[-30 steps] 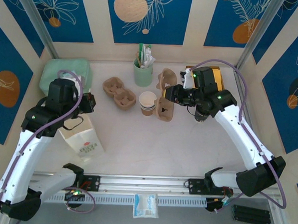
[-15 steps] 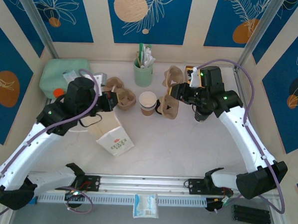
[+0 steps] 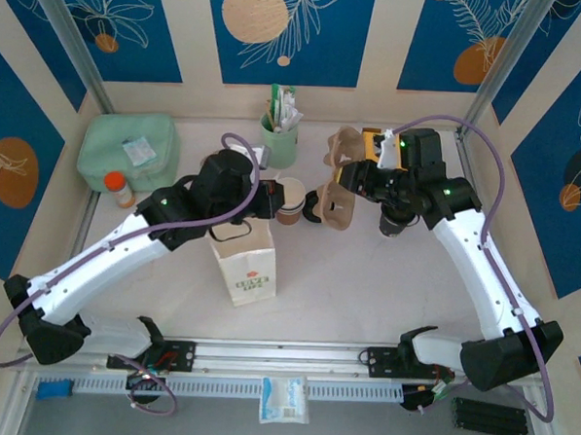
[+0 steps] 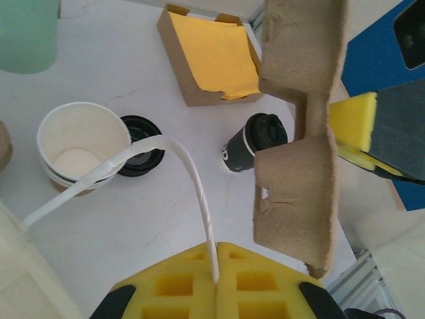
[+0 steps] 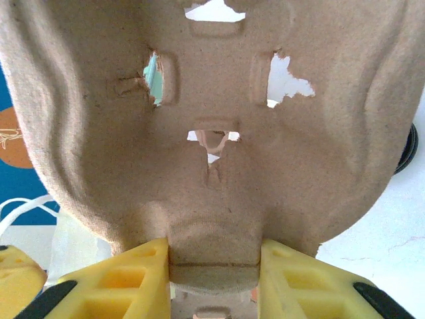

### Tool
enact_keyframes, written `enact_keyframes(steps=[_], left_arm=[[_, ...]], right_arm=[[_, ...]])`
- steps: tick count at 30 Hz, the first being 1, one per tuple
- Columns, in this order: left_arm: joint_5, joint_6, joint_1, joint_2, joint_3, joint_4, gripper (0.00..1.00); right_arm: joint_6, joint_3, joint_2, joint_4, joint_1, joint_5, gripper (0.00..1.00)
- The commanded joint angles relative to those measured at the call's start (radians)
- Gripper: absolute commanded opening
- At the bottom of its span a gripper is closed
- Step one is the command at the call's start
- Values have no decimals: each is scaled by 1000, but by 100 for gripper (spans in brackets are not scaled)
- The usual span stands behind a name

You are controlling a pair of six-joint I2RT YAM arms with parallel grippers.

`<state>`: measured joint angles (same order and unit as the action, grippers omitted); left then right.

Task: Pack the takeout coffee

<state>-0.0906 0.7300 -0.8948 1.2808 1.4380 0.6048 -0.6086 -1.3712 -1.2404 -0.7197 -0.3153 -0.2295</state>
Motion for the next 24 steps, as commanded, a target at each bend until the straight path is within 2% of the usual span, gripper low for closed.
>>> enact_keyframes(steps=[1,9,10,13,19,24], left_arm=[[-23,18,-20,16,55,-54,0],[-14,26,-24,46,51,-84,0],[-11,26,-24,48,50,-86,3],[1,23,-24,58,47,-97,14],[22,-6,-24,67,69,-125,46],[26,-47,-24,66,122,-112,67]], right_arm=[[20,1,18,-13,10,-35,32],[18,4,19,-12,20,-42,32],[18,5,19,-12,21,-43,33],[18,6,21,-12,22,-44,32],[20,3,29,-19,33,-45,33],[25,-9,42,-34,53,-44,33]])
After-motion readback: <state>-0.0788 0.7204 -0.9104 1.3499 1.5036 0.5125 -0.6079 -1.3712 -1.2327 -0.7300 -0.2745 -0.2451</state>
